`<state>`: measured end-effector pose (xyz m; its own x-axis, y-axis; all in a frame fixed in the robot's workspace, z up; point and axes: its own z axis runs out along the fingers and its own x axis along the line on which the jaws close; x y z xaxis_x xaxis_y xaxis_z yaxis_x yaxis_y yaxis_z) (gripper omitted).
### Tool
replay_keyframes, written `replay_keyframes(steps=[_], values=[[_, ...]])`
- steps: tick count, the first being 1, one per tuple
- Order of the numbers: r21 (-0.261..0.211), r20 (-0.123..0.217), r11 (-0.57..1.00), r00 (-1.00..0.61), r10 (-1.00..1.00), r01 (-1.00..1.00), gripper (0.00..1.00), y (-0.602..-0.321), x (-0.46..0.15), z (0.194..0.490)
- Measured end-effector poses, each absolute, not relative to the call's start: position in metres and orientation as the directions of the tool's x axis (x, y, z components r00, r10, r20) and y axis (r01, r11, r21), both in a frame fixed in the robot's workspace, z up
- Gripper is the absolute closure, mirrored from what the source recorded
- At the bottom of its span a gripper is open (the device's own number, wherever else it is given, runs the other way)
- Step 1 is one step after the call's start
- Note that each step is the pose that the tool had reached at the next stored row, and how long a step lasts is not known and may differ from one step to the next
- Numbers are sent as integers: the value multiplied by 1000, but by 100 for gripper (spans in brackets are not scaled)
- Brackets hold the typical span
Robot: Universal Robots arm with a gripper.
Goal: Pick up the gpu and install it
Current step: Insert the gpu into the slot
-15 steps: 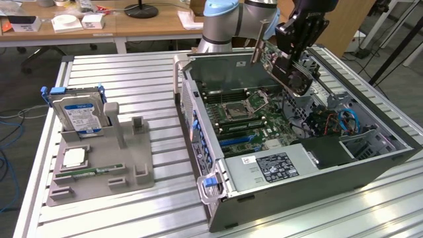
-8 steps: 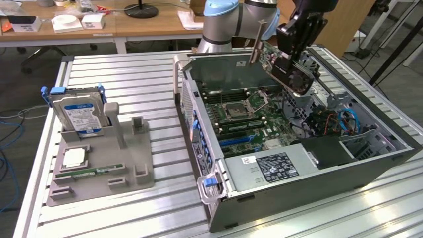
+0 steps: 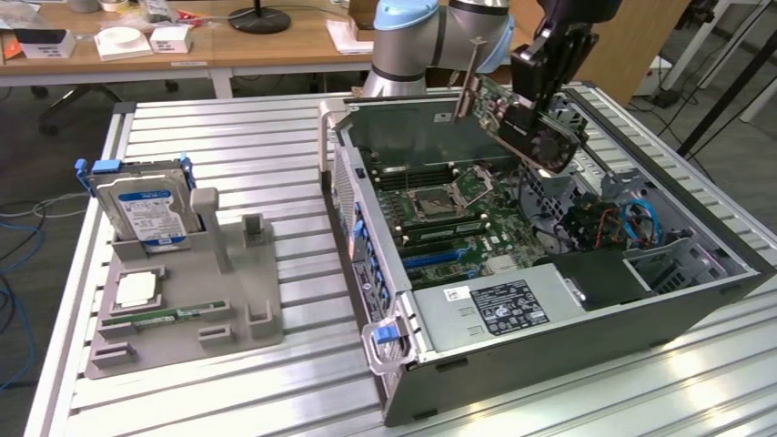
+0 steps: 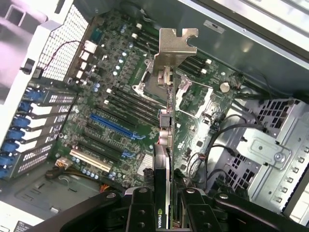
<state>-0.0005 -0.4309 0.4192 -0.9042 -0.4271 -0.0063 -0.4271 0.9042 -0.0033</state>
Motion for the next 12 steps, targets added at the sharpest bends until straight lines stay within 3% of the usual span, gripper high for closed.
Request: replay_keyframes(steps=[12], values=[[-3,-6,853,-853,-522,-522,74,-431,0,419]])
